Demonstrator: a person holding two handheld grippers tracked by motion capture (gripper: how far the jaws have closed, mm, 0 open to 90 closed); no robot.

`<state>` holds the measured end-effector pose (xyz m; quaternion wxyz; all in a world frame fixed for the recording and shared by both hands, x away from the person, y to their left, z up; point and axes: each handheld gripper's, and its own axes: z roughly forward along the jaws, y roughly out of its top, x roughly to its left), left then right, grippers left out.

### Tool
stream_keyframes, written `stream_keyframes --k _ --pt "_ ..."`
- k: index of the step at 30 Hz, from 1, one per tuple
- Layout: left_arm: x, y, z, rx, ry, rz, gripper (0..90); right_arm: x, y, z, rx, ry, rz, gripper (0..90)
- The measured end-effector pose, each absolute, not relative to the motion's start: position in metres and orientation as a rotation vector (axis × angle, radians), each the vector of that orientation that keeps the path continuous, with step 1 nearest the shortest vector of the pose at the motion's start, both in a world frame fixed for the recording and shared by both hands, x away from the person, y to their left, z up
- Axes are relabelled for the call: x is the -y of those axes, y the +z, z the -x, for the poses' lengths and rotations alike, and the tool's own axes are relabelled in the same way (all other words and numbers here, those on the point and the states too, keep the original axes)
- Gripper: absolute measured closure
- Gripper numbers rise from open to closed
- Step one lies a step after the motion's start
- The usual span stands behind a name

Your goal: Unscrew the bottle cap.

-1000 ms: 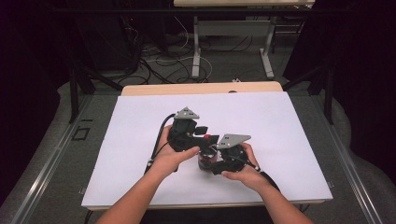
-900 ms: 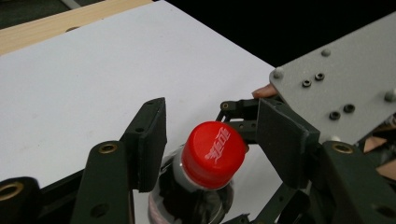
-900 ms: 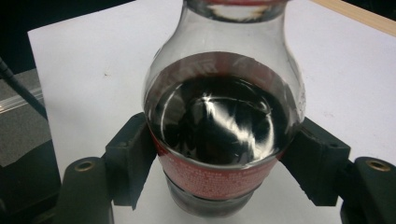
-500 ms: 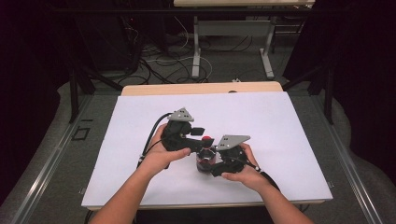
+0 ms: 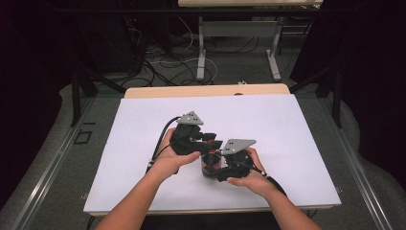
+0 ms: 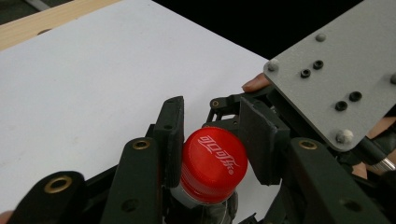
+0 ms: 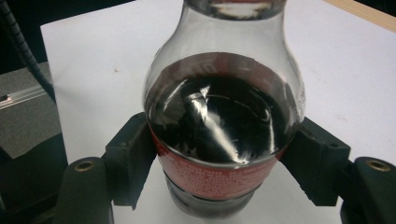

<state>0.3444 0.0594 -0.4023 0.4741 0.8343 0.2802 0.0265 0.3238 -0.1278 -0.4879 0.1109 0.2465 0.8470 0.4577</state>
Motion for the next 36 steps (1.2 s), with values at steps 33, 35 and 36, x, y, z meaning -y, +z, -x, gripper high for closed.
stream_keyframes --k 33,35,36 --pt "-0.069 -0.397 -0.341 -0.631 0.086 -2.090 46.3 0.129 -0.486 -0.323 -2.485 1.362 -0.702 29.6" --pt "-0.069 -0.399 -0.342 -0.619 0.085 -2.111 48.5 0.128 -0.486 -0.323 -2.490 1.363 -0.690 29.6" --pt "-0.068 -0.400 -0.342 -0.623 0.081 -2.107 49.8 0.128 -0.486 -0.322 -2.491 1.362 -0.691 29.6"
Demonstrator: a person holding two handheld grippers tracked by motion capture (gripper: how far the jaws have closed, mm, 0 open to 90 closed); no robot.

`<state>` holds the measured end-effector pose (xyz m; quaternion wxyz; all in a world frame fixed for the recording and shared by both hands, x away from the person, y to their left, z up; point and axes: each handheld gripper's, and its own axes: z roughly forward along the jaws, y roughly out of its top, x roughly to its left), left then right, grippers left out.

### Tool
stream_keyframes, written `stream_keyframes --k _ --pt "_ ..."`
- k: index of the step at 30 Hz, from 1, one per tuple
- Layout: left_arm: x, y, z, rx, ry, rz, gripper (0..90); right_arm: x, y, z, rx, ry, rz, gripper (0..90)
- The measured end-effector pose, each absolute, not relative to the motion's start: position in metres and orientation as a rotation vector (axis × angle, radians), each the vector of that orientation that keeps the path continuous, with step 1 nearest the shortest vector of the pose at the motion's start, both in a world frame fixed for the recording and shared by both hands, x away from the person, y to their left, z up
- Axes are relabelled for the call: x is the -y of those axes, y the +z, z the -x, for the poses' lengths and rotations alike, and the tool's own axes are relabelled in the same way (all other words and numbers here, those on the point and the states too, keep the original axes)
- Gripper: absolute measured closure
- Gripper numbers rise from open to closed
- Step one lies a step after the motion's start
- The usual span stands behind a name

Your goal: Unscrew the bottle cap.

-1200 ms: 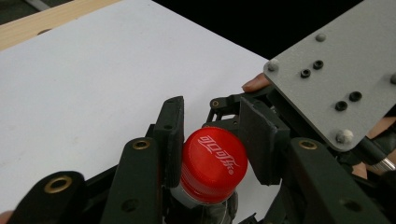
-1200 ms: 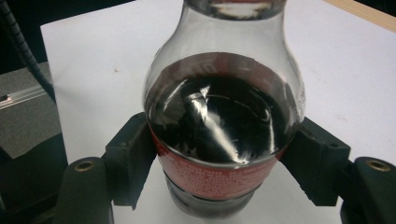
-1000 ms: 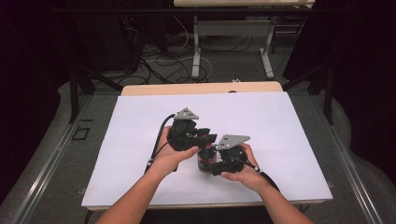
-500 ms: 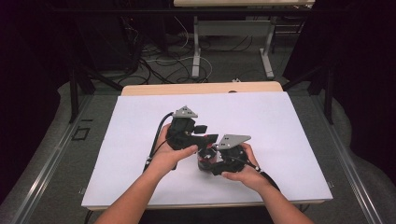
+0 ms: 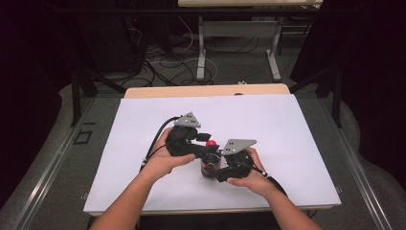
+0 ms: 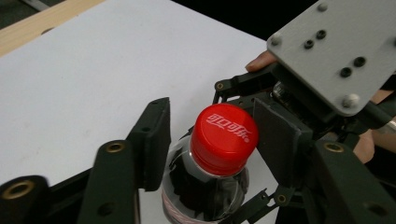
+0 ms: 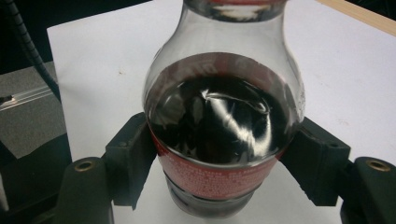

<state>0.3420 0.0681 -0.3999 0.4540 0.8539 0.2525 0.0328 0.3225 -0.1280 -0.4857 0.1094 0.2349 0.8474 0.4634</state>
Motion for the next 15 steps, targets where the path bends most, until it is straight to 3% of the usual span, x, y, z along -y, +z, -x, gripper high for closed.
stream_keyframes --k 7,15 --pt "-0.0656 -0.3987 -0.3403 -0.600 0.069 -2.125 59.8 0.1277 -0.4864 -0.3227 -2.493 1.357 -0.698 29.7" --pt "-0.0615 -0.4006 -0.3397 -0.647 0.105 -2.095 60.4 0.1280 -0.4867 -0.3237 -2.473 1.351 -0.726 29.6"
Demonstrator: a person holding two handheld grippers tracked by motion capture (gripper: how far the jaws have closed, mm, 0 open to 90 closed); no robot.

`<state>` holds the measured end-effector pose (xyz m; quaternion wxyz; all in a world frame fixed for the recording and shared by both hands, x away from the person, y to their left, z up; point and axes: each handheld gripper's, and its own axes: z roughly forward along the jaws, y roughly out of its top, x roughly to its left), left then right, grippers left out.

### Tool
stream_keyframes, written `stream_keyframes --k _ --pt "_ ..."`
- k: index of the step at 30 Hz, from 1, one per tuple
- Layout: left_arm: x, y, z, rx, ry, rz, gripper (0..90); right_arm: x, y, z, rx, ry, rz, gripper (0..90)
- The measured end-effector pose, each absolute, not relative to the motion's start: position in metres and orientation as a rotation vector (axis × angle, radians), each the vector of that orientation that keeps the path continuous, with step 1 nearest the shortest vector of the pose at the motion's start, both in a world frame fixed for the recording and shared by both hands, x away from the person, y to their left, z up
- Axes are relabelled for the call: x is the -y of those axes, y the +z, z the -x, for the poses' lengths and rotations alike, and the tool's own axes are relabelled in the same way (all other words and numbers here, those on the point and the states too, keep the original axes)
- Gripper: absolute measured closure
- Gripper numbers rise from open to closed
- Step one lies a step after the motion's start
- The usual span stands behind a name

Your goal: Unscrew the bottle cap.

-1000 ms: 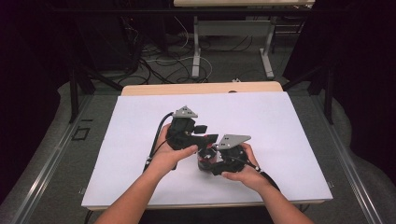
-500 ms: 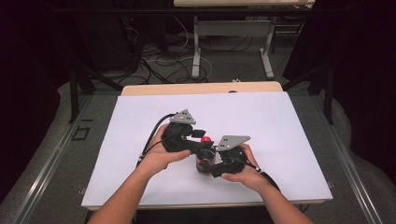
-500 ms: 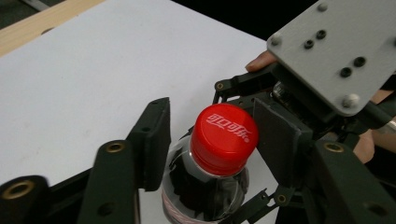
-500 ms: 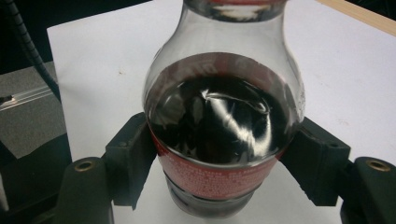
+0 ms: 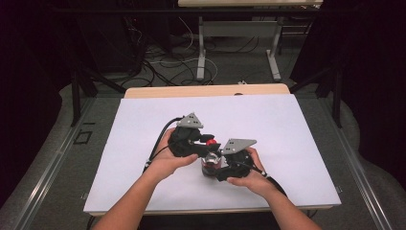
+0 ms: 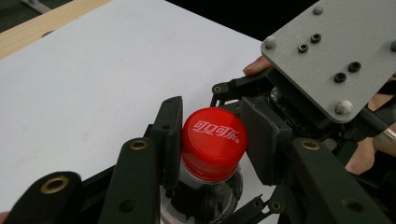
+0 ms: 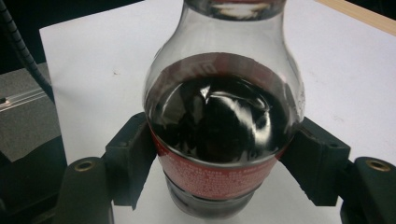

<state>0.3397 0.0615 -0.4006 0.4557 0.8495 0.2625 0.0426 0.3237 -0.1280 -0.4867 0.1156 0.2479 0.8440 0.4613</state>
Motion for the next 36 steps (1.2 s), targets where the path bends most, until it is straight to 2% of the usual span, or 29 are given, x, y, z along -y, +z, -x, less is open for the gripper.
stream_keyframes --k 15,19,20,24,28,36 --pt "-0.047 -0.400 -0.336 -1.007 0.187 -2.012 60.5 0.130 -0.488 -0.327 -2.424 1.301 -0.810 29.6" --pt "-0.048 -0.399 -0.339 -0.977 0.123 -2.000 58.3 0.131 -0.488 -0.327 -2.423 1.309 -0.816 29.6" --pt "-0.049 -0.398 -0.341 -0.958 0.097 -1.994 52.7 0.132 -0.487 -0.327 -2.426 1.313 -0.820 29.6" --pt "-0.056 -0.395 -0.344 -0.862 0.100 -2.005 46.1 0.133 -0.487 -0.327 -2.422 1.331 -0.816 29.7" --pt "-0.060 -0.394 -0.345 -0.785 0.062 -2.024 43.7 0.134 -0.486 -0.328 -2.440 1.357 -0.786 29.7" --pt "-0.068 -0.394 -0.352 -0.595 0.019 -2.104 44.4 0.133 -0.485 -0.325 -2.480 1.389 -0.713 29.7"
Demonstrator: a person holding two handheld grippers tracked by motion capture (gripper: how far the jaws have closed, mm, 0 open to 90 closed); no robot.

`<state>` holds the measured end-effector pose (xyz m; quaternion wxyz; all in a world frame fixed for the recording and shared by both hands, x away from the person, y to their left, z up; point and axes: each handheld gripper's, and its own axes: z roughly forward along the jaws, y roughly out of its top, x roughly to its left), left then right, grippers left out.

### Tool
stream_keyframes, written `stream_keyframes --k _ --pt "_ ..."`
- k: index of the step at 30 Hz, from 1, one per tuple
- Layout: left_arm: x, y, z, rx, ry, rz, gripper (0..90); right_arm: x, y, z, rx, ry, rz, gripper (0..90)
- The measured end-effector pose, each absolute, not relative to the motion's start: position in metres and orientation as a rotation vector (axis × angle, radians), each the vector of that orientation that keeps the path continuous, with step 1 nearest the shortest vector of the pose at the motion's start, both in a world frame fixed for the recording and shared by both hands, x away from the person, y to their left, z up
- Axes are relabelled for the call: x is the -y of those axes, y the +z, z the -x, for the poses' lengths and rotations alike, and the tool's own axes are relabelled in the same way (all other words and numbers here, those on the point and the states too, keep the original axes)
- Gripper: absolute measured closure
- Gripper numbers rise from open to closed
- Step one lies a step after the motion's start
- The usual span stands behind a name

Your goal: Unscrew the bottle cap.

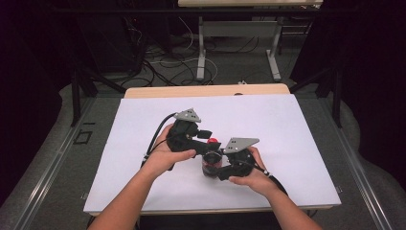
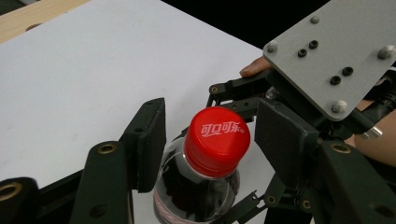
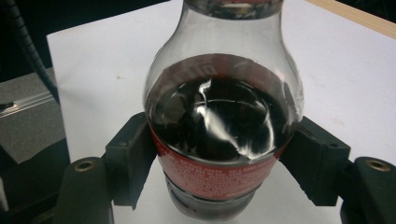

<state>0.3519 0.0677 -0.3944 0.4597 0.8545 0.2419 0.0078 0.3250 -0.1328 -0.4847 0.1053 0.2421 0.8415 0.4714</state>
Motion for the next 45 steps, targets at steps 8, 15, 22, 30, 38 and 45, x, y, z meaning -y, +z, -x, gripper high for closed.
stream_keyframes --k 8,15,22,30,38,45 --pt "-0.068 -0.398 -0.353 -0.553 -0.011 -2.100 51.8 0.131 -0.484 -0.323 -2.483 1.401 -0.687 29.7" --pt "-0.063 -0.397 -0.348 -0.585 0.027 -2.101 60.2 0.131 -0.485 -0.323 -2.479 1.396 -0.700 29.7" --pt "-0.055 -0.395 -0.339 -0.787 0.089 -2.066 60.2 0.131 -0.485 -0.324 -2.460 1.367 -0.736 29.7" --pt "-0.049 -0.394 -0.338 -0.919 0.124 -2.034 60.4 0.130 -0.486 -0.324 -2.436 1.346 -0.777 29.7" --pt "-0.047 -0.393 -0.339 -0.948 0.103 -2.029 60.2 0.131 -0.486 -0.325 -2.422 1.347 -0.777 29.7" --pt "-0.049 -0.393 -0.342 -0.900 0.086 -2.037 52.7 0.131 -0.487 -0.325 -2.424 1.356 -0.784 29.7"
